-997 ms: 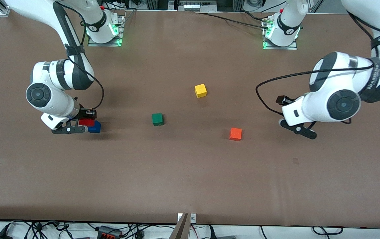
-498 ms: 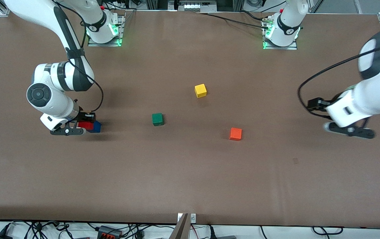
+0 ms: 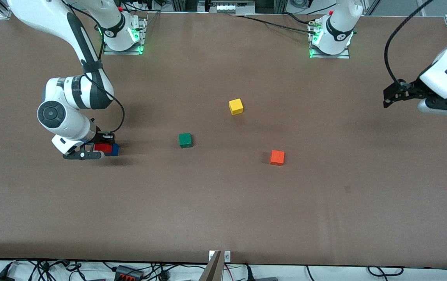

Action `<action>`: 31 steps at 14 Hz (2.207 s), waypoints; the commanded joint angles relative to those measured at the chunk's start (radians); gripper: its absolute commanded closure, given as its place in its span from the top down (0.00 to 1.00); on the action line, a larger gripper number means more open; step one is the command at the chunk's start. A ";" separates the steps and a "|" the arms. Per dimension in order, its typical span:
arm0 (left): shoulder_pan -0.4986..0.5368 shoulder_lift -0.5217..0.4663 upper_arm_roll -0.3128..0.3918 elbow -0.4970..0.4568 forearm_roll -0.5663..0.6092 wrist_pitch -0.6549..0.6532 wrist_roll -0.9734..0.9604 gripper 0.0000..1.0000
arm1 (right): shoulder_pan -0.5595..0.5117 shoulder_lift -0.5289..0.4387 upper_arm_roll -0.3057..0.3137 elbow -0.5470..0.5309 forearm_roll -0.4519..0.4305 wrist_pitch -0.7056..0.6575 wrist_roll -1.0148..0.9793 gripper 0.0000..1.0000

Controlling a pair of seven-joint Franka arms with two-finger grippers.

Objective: Pass red block to right arm, stack on blue

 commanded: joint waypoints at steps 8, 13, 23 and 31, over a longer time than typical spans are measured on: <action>-0.011 0.025 0.009 0.016 -0.006 0.002 0.027 1.00 | -0.008 -0.005 0.008 -0.032 -0.013 0.020 0.028 0.00; -0.011 0.028 0.009 0.033 -0.011 -0.018 0.024 1.00 | -0.010 0.002 0.008 -0.032 -0.010 0.018 0.033 0.48; -0.008 0.048 0.009 0.059 -0.011 -0.050 0.031 1.00 | -0.010 -0.104 0.003 0.070 -0.010 -0.156 0.027 1.00; -0.008 0.048 0.008 0.060 -0.014 -0.088 0.028 1.00 | -0.071 -0.136 -0.003 0.440 -0.004 -0.491 -0.109 1.00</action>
